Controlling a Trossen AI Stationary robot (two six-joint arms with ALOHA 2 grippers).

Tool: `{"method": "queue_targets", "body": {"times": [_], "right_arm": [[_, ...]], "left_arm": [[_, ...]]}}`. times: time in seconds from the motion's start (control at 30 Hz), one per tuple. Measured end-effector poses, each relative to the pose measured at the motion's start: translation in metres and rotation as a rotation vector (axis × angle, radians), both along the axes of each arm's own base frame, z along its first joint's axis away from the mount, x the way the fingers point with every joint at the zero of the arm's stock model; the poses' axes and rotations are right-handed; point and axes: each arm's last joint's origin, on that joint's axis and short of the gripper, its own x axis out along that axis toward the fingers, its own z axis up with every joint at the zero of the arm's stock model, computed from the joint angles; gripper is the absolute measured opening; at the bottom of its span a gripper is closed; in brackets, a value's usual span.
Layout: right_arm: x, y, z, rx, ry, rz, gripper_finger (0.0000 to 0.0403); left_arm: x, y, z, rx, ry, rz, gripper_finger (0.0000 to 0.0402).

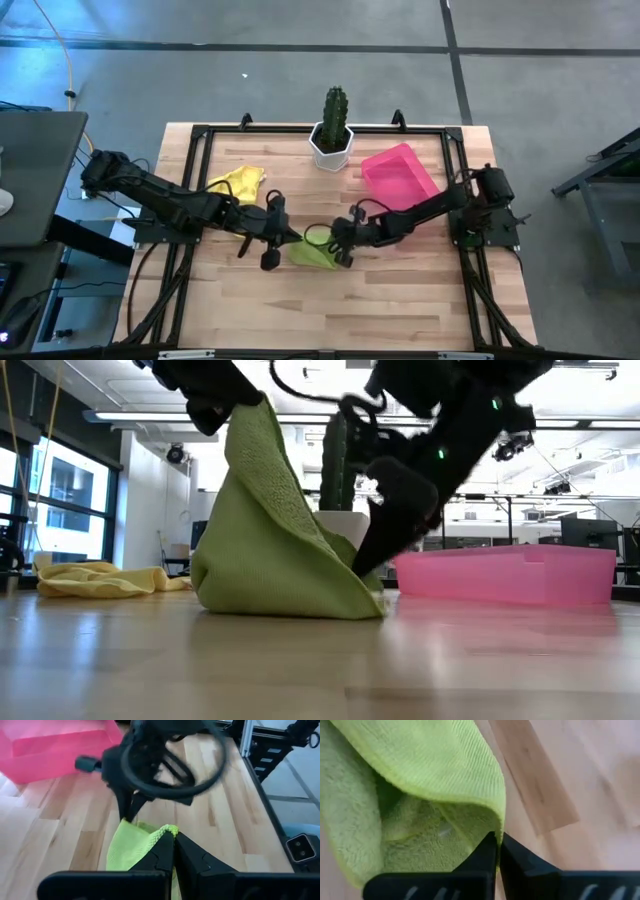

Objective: Roll microfiber towels into tight, uniform cylinder then place into a basket
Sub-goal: Fold the green towel

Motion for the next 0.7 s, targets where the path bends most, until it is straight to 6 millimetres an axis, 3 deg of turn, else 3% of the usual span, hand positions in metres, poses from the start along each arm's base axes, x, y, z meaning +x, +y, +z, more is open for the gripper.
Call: {"method": "queue_targets", "body": {"times": [0.33, 0.7], "right_arm": [[0.008, 0.011, 0.084, -0.363, 0.195, -0.036, 0.0001], [0.005, 0.002, 0.162, -0.712, 0.156, -0.256, 0.0000]], "left_arm": [[-0.018, 0.011, 0.006, 0.241, 0.096, 0.142, 0.0001], [-0.026, 0.025, 0.059, 0.814, 0.199, 0.486, 0.0001]]}}
